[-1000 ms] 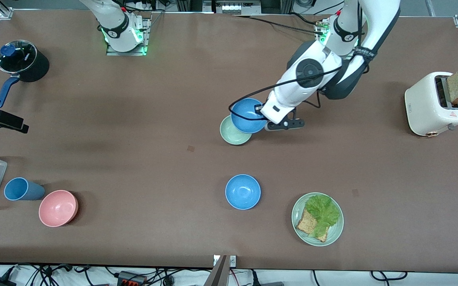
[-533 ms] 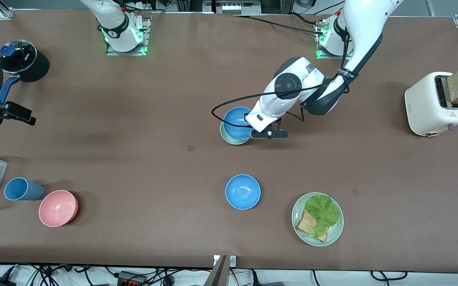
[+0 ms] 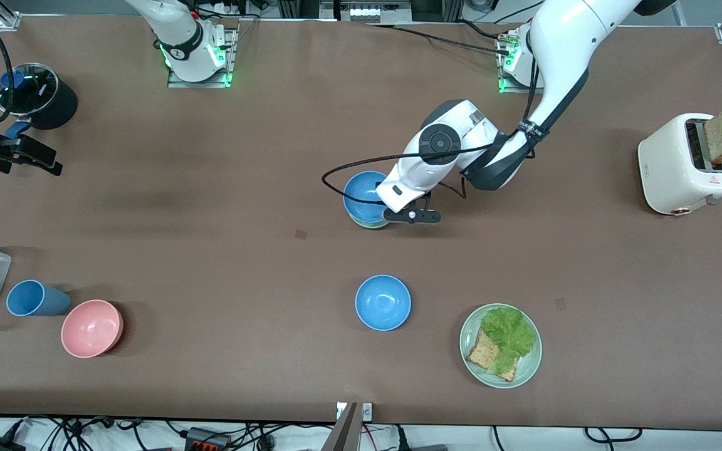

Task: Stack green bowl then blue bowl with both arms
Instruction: 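Open the left gripper and release the blue bowl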

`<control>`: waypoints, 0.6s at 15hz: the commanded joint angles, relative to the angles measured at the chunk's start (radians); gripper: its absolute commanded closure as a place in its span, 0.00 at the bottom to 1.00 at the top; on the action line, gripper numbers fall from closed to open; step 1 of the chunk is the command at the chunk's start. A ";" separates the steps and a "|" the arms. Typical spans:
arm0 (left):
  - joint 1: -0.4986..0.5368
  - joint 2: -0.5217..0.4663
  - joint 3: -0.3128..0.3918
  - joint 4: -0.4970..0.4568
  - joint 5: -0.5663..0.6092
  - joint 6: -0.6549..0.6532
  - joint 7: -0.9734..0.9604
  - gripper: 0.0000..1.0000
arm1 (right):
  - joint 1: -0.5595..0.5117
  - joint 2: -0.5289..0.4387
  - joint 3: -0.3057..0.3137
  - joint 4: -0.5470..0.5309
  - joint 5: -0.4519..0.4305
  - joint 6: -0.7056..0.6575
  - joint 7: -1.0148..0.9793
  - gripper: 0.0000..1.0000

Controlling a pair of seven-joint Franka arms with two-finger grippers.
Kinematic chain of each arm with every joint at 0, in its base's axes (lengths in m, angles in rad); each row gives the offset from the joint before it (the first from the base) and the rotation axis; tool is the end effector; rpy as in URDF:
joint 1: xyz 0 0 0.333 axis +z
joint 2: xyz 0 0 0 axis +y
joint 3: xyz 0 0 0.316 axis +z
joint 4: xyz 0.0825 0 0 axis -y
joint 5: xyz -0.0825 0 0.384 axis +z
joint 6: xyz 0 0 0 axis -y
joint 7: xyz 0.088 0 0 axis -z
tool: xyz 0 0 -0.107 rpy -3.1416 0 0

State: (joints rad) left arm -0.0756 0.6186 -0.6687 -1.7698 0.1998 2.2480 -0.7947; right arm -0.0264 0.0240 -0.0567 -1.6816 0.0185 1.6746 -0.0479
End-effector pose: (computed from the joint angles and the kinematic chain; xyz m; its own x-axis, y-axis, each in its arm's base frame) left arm 0.5135 -0.4092 0.2743 0.9892 0.0039 -0.1463 0.0265 -0.9878 0.1532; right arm 0.5645 -0.0449 0.5674 0.9989 -0.0371 -0.0301 -0.0377 -0.9991 -0.0184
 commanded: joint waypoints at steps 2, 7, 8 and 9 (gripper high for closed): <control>-0.009 0.030 0.003 0.030 0.030 -0.005 -0.012 0.98 | -0.007 -0.022 0.006 -0.015 -0.009 -0.021 -0.012 0.00; 0.017 0.013 0.000 0.096 0.017 -0.094 -0.023 0.70 | -0.003 -0.030 0.011 -0.020 -0.014 0.026 0.014 0.00; 0.023 0.009 0.000 0.143 0.017 -0.157 -0.024 0.70 | -0.003 -0.030 0.011 -0.024 -0.015 0.046 0.013 0.00; 0.036 0.009 -0.003 0.197 0.017 -0.230 -0.018 0.70 | -0.003 -0.030 0.011 -0.026 -0.015 0.059 0.011 0.00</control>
State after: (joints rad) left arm -0.0572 0.6332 -0.6653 -1.6781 0.1999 2.1491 -0.8015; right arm -0.0262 0.0150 -0.0550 -1.6817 0.0184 1.6997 -0.0454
